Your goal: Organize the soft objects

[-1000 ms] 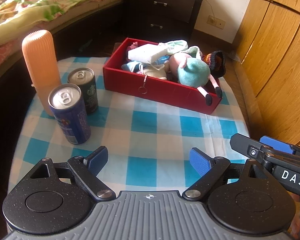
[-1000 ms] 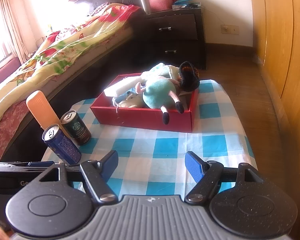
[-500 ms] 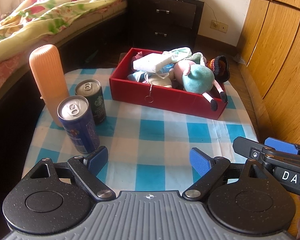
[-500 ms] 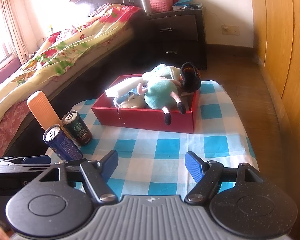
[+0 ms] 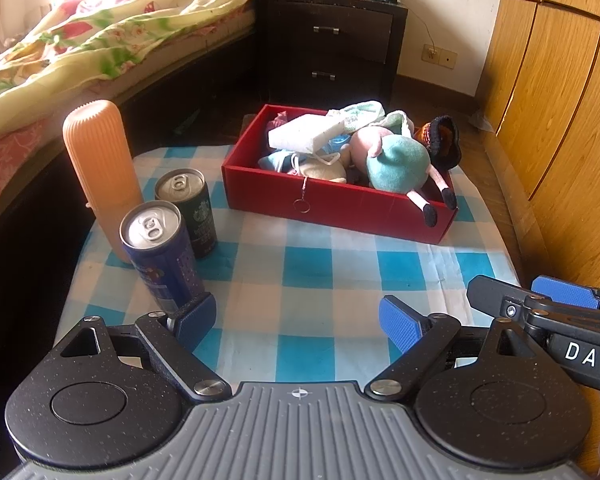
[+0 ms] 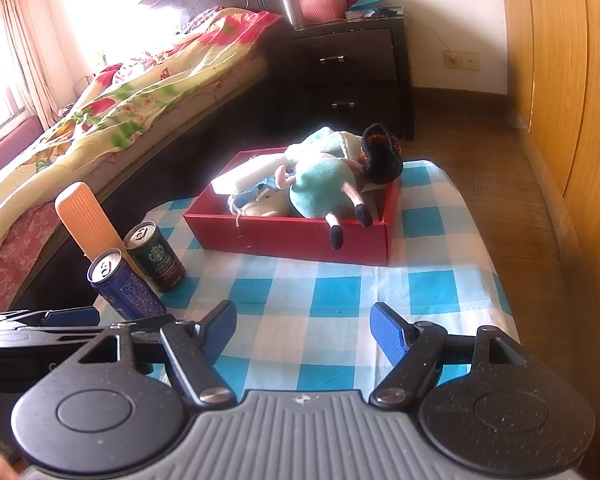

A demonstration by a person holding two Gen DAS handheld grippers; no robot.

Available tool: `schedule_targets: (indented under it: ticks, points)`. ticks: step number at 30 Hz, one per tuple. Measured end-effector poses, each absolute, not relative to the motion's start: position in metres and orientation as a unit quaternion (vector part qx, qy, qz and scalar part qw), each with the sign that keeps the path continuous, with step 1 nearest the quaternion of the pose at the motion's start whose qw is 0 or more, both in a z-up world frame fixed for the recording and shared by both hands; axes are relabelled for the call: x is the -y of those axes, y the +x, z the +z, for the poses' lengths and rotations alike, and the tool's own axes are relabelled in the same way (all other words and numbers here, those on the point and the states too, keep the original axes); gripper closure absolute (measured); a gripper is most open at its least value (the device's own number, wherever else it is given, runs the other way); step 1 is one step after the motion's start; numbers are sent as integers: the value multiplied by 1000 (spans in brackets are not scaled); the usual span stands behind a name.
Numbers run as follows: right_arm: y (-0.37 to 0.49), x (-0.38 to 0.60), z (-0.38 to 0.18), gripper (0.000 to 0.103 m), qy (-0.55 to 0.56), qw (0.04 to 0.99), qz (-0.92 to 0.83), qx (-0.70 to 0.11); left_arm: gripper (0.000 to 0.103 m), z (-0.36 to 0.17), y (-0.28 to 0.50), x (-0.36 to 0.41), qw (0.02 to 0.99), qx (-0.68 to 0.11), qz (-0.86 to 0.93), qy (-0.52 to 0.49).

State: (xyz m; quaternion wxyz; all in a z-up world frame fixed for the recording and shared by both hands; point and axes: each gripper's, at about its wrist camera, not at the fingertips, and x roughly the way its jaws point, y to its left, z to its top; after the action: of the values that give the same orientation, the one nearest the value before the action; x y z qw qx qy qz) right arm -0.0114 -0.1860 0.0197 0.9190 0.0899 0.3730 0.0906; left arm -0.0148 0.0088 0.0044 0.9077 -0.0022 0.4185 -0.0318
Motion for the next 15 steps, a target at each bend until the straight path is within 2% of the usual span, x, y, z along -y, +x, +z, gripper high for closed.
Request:
schedule_targets:
  ticks: [15]
  points:
    - [-15, 190, 28, 51, 107, 925, 93, -352, 15, 11, -14, -13, 912, -406, -57, -28]
